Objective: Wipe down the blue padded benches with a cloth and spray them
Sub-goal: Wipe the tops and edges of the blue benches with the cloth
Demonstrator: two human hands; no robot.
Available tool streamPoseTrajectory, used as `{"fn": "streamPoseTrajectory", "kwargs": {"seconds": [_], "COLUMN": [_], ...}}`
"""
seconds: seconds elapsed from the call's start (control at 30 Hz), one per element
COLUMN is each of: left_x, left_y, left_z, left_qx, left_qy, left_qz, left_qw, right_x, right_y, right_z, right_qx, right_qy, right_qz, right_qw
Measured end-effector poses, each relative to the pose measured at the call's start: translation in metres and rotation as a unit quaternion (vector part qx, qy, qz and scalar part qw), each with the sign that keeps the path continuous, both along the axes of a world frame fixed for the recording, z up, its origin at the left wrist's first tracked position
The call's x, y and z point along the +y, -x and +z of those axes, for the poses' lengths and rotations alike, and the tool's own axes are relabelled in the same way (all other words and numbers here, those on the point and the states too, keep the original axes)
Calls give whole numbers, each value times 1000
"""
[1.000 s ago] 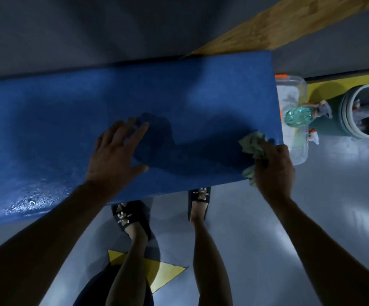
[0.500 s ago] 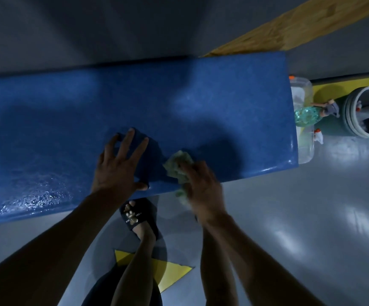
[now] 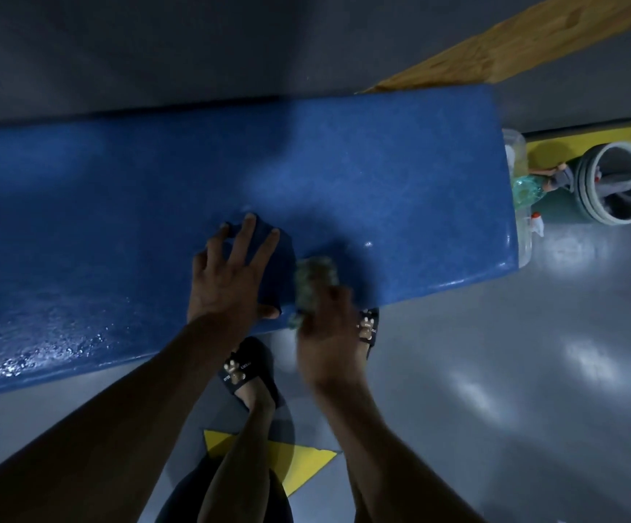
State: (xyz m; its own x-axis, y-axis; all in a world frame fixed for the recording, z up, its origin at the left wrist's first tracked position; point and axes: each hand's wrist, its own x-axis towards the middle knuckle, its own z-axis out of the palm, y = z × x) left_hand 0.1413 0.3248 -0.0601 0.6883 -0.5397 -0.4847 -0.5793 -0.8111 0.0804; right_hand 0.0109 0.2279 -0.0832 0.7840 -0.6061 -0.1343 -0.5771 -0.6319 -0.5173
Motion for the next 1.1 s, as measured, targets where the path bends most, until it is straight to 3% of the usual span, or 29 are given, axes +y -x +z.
{"fn": "streamPoseTrajectory", "kwargs": {"seconds": [0.1,0.2,0.37,0.47,0.53,0.67,0.77,0.83,0.9,0.97,1.1], "left_x": [1,-1,-5,-6,-7,-7,-8,-9,-10,-10,-9], "left_y": [1,1,-3,-4,-5,-5,-5,-5,-5,-5,-6], "left_z": [-2,-2,-3,-5,-5,-4,-3,-3,-4,-5,-6], "left_qx": [-3,4,23,17,12,12,16,15,13,17,18], "left_qy": [-1,3,-7,-12,-13,-10,-5,-15,-15,-17,-11], "left_qz": [0,9,18,22,25,24,32,35,39,42,47], "left_qw": [1000,1000,1000,1000,1000,1000,999,999,999,999,999], "right_x": [7,-56,-175,-141,-84,-8,-47,-98,-157,-199,-178], "right_y": [0,-1,11,-4,-17,-36,-42,-42,-44,-46,-68], "right_z": [15,15,19,9,-2,8,15,13,13,17,3], "right_qx": [48,73,125,128,126,104,94,86,90,121,133], "right_qy": [-49,19,100,94,97,12,33,90,126,101,105], "right_qz": [169,271,35,-80,-78,111,306,361,282,149,-83], "right_qw": [983,960,986,984,984,988,947,924,947,976,982]}}
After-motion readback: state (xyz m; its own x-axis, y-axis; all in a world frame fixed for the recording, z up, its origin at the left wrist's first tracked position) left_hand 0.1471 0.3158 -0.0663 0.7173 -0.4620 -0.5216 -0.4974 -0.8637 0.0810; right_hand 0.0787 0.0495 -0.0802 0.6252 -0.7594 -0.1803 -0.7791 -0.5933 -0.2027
